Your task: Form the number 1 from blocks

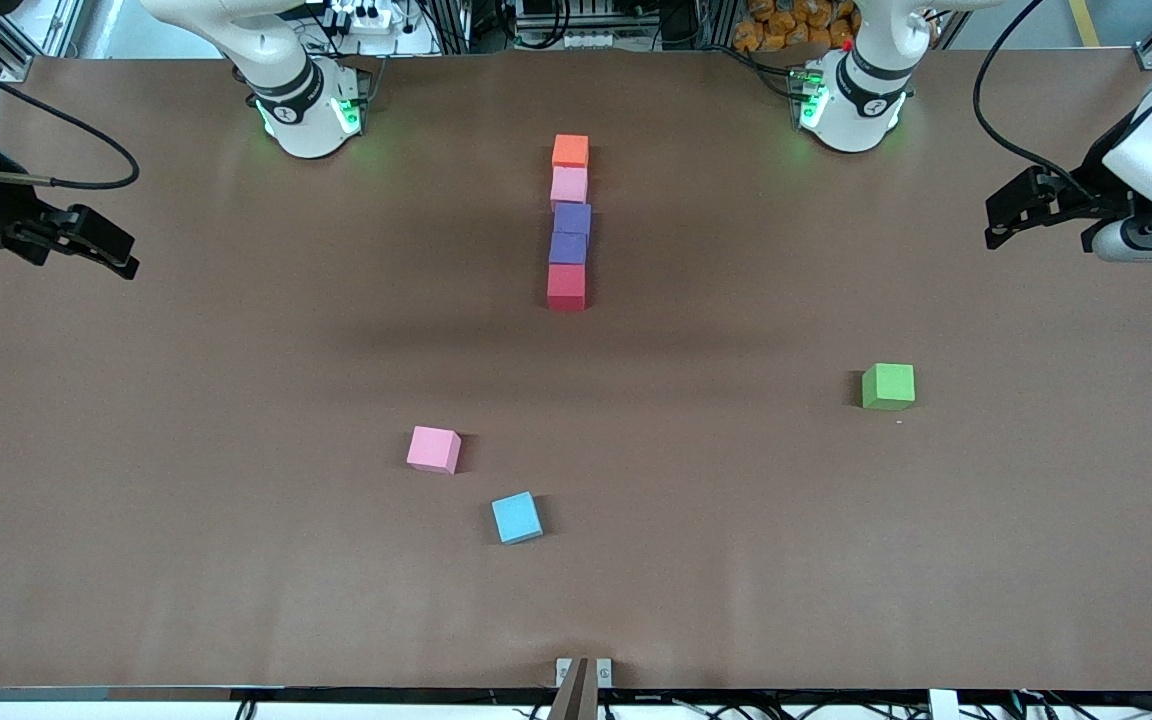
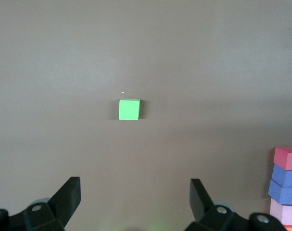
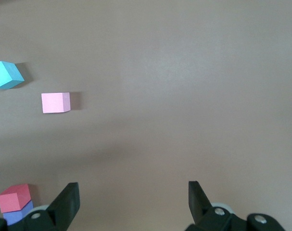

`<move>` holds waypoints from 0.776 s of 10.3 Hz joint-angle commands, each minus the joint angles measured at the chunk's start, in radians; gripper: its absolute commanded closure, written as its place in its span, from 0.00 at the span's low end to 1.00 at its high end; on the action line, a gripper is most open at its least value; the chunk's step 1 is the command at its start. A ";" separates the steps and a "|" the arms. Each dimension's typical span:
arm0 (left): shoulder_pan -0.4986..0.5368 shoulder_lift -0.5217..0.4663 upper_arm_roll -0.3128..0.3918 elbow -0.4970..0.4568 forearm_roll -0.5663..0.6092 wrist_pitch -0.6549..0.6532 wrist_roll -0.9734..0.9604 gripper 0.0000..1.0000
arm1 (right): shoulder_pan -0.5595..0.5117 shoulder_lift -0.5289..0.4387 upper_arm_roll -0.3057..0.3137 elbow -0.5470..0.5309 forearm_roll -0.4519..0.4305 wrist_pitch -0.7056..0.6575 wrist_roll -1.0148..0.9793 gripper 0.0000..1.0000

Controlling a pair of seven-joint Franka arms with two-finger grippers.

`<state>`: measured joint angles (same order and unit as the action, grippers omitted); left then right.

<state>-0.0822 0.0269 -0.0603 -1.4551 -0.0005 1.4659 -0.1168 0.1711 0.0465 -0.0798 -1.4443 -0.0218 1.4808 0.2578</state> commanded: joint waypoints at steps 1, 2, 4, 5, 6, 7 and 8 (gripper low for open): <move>-0.002 -0.001 -0.001 0.007 -0.018 -0.007 -0.038 0.00 | -0.001 -0.013 0.002 0.001 0.005 -0.004 -0.009 0.00; 0.002 -0.002 -0.001 0.007 -0.019 -0.007 -0.038 0.00 | -0.001 -0.014 0.002 0.001 0.005 -0.004 -0.009 0.00; 0.004 -0.007 -0.001 0.007 -0.019 -0.007 -0.034 0.00 | -0.001 -0.014 0.002 0.001 0.005 -0.004 -0.009 0.00; 0.004 -0.008 -0.001 0.007 -0.019 -0.007 -0.035 0.00 | -0.010 -0.020 0.000 -0.005 0.011 -0.004 -0.011 0.00; 0.004 -0.009 -0.001 0.007 -0.021 -0.009 -0.034 0.00 | -0.016 -0.022 -0.005 -0.007 0.034 -0.004 -0.011 0.00; 0.004 -0.009 -0.003 0.007 -0.023 -0.007 -0.035 0.00 | -0.027 -0.017 -0.005 -0.019 0.034 0.004 -0.017 0.00; 0.002 -0.009 -0.003 0.007 -0.024 -0.007 -0.035 0.00 | -0.037 -0.016 -0.006 -0.028 0.034 0.006 -0.052 0.00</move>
<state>-0.0819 0.0266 -0.0605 -1.4537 -0.0005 1.4660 -0.1380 0.1608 0.0453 -0.0890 -1.4482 -0.0109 1.4817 0.2471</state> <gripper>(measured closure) 0.000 0.000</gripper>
